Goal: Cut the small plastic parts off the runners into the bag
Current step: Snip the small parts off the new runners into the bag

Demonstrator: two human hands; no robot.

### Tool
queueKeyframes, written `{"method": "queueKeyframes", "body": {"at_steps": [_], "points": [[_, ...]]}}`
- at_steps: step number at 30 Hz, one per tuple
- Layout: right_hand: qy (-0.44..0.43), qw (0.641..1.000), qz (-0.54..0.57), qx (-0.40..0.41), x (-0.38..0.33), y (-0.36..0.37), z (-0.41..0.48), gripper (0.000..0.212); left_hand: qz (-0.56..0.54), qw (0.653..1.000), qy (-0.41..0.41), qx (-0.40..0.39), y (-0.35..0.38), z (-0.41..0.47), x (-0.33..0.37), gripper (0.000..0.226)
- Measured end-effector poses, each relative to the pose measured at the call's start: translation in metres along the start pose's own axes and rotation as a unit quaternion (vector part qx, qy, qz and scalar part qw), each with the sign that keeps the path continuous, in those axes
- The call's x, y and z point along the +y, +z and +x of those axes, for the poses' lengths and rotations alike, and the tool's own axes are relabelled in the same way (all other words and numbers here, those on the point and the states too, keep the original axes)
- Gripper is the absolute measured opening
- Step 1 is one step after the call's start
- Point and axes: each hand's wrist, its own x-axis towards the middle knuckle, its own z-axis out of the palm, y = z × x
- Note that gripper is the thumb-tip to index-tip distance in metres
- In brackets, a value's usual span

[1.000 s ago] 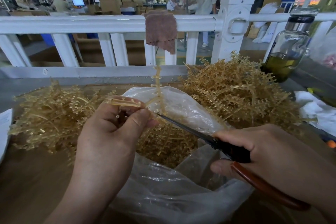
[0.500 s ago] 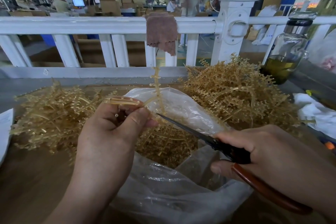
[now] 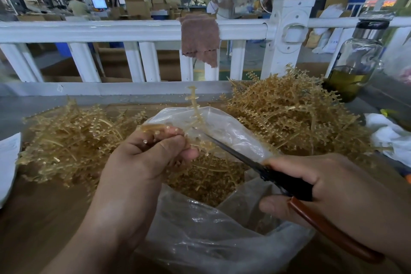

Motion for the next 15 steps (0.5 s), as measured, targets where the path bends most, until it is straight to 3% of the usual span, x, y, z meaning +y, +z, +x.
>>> {"method": "queueKeyframes", "body": {"at_steps": [8,15], "points": [[0.019,1.000,-0.008,-0.006,-0.0002,0.0060,-0.0003,0.072,0.017,1.000,0.012,-0.017,0.0030,-0.0024,-0.0012,0.009],[0.016,0.999,-0.030,0.002,-0.0004,0.0061,0.0005,0.071,0.023,1.000,0.016,-0.009,0.0026,-0.0009,-0.0028,0.011]]}}
